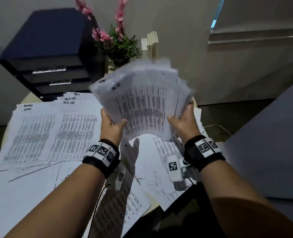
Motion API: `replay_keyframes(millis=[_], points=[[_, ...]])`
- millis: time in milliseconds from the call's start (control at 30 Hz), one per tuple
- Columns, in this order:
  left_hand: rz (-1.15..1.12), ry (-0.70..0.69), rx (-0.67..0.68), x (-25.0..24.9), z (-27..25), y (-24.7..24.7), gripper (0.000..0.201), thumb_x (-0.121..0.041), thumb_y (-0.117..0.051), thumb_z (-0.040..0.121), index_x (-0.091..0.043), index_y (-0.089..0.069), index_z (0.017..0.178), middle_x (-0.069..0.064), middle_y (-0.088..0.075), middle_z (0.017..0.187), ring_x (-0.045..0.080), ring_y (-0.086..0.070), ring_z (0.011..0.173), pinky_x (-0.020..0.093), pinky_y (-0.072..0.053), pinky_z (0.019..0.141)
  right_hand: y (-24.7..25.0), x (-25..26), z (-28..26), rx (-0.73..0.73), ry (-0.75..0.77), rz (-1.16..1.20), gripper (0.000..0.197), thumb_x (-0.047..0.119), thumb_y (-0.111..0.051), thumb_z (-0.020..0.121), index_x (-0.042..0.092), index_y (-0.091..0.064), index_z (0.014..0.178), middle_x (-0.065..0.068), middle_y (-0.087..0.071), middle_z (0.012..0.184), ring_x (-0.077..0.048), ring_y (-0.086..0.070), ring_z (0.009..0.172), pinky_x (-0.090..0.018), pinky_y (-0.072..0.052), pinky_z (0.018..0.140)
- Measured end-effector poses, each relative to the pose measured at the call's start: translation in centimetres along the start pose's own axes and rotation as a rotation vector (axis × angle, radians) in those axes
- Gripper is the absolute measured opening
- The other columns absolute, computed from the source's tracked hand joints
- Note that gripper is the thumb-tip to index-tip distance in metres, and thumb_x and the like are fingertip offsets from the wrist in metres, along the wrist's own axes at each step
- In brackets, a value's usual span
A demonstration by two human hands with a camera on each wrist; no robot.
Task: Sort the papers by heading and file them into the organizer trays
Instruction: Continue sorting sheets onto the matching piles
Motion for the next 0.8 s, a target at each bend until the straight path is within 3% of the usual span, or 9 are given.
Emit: replay_keyframes(millis=[100,200,300,367,467,600,667,733,800], points=[[0.165,0.087,0.066,1.0,-0.5,0.0,0.039,0.003,-0.051,0.094,-0.018,-0.034,0.123,0.001,-0.058,0.114,0.021,-0.059,0.110,0.043,-0.049,0.099,-0.8,-2.0,-0.2,0.082,-0.069,-0.150,0.054,0.005,-0.057,0.093,0.026,-0.030,0.135,-0.002,-0.057,0.126,-0.016,-0.059,0.113,-0.035,-0.050,0.093],[0.360,0.039,0.006,0.5,-0.3,-0.2,0.028,-0.007,-0.047,0.100,-0.013,-0.036,0.125,-0.003,-0.055,0.096,0.022,-0.059,0.097,0.038,-0.051,0.086,-1.2,-2.5,0.3,-0.055,-0.067,-0.218,0.036,0.018,-0.056,0.093,0.037,-0.042,0.120,0.002,-0.063,0.118,-0.022,-0.063,0.108,-0.047,-0.053,0.095],[0.358,0.008,-0.027,-0.4,0.0,1.0,0.024,-0.016,-0.058,0.096,-0.019,-0.048,0.117,-0.002,-0.064,0.108,0.019,-0.062,0.102,0.042,-0.053,0.093,-1.3,-1.5,1.4,-0.155,0.035,-0.300,0.024,0.019,-0.056,0.090,0.031,-0.046,0.108,-0.001,-0.062,0.111,-0.022,-0.061,0.105,-0.046,-0.051,0.096],[0.330,0.087,0.053,-0.4,-0.2,2.3,0.031,-0.018,-0.059,0.096,-0.018,-0.050,0.126,-0.006,-0.063,0.116,0.017,-0.060,0.110,0.044,-0.048,0.101,-1.4,-1.2,1.9,-0.167,0.065,-0.299,0.026,0.014,-0.058,0.090,0.025,-0.050,0.112,-0.002,-0.062,0.109,-0.017,-0.061,0.101,-0.035,-0.052,0.093],[0.331,0.272,0.192,0.8,-1.5,4.8,0.053,-0.019,-0.057,0.096,-0.019,-0.035,0.144,-0.016,-0.047,0.130,0.015,-0.051,0.123,0.042,-0.041,0.107,-2.1,-1.8,1.8,-0.172,0.037,-0.293,0.033,0.004,-0.062,0.090,0.016,-0.051,0.118,0.008,-0.060,0.093,0.002,-0.058,0.080,-0.005,-0.045,0.067],[0.324,0.405,0.267,3.1,-3.0,8.7,0.063,-0.034,-0.063,0.087,-0.034,-0.033,0.142,0.038,-0.039,0.140,0.061,-0.047,0.116,0.063,-0.047,0.095,-4.9,-3.0,0.8,-0.219,-0.030,-0.368,0.031,0.007,-0.067,0.088,0.016,-0.051,0.113,0.008,-0.055,0.095,-0.012,-0.055,0.081,-0.021,-0.044,0.075],[0.336,0.383,0.257,2.7,-3.7,10.8,0.061,-0.033,-0.060,0.090,-0.034,-0.033,0.144,0.031,-0.065,0.103,0.045,-0.064,0.076,0.058,-0.057,0.071,-7.1,-3.4,0.3,-0.213,-0.053,-0.404,0.027,0.010,-0.064,0.091,0.009,-0.052,0.115,0.000,-0.053,0.108,-0.014,-0.048,0.094,-0.022,-0.040,0.083],[0.371,0.342,0.228,2.1,-4.0,13.3,0.049,-0.020,-0.052,0.099,-0.028,-0.036,0.144,0.014,-0.063,0.067,0.029,-0.054,0.046,0.038,-0.051,0.049,-9.5,-3.7,-0.2,-0.184,-0.043,-0.445,0.014,0.013,-0.060,0.094,0.010,-0.050,0.102,0.001,-0.051,0.099,-0.015,-0.045,0.086,-0.021,-0.037,0.078],[0.388,0.330,0.210,1.9,-4.3,16.0,0.046,-0.010,-0.049,0.101,-0.021,-0.036,0.144,0.037,-0.063,0.092,0.047,-0.061,0.063,0.050,-0.055,0.059,-12.1,-4.2,-0.8,-0.134,-0.017,-0.456,0.006,0.012,-0.059,0.094,0.010,-0.053,0.092,-0.002,-0.059,0.089,-0.020,-0.055,0.079,-0.024,-0.042,0.072]])
Point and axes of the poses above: each hand's wrist, its own z-axis towards the middle knuckle, its own y-axis out of the back of the hand, x = y × z, the point moved 2 cm from there along z, towards the middle knuckle
